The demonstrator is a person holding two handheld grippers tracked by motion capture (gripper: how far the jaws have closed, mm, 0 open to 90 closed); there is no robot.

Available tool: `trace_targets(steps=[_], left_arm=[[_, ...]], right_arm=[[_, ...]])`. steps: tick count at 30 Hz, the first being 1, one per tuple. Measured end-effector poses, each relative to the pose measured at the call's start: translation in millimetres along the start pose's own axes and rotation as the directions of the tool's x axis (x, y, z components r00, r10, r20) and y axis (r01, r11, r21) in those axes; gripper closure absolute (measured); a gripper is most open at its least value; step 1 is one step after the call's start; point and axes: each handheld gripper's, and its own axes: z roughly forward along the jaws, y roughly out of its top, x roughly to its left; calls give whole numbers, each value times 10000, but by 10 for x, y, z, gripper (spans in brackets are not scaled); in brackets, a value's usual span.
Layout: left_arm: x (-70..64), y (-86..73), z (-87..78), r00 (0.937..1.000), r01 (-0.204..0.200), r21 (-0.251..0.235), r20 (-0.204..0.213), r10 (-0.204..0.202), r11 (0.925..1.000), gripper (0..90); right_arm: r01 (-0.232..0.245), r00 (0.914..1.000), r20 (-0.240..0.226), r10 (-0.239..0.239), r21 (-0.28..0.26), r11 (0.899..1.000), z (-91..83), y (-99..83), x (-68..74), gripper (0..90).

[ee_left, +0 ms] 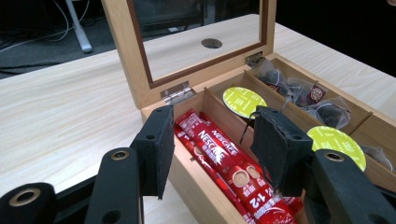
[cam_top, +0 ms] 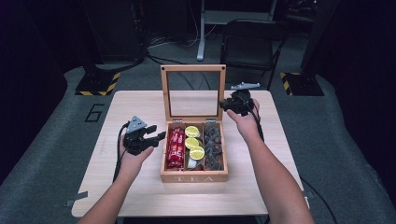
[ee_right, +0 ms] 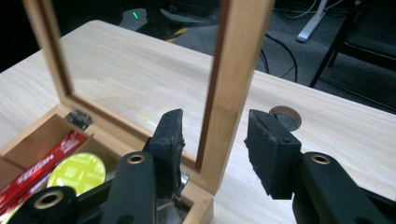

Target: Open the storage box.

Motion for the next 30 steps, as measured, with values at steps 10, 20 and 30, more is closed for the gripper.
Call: trace_targets(steps=[10,20,30], left_arm=[[32,-58,-102,9990,377,-282,-217,-383,9989,479],[-2,-114,-161,9986,471,-446,-214,-481,9979,466],[-8,-271,-180,9968,779,-427,-161,-786,9960,448]], right_arm=[[253,9993,-258,-255,-74,9997,-147,-161,86,526],[804,9951,-565,-808,-92,9967,-238,-330,235,488],[1446,9846,-991,-1443,-40,9895,-289,-488,501,457]])
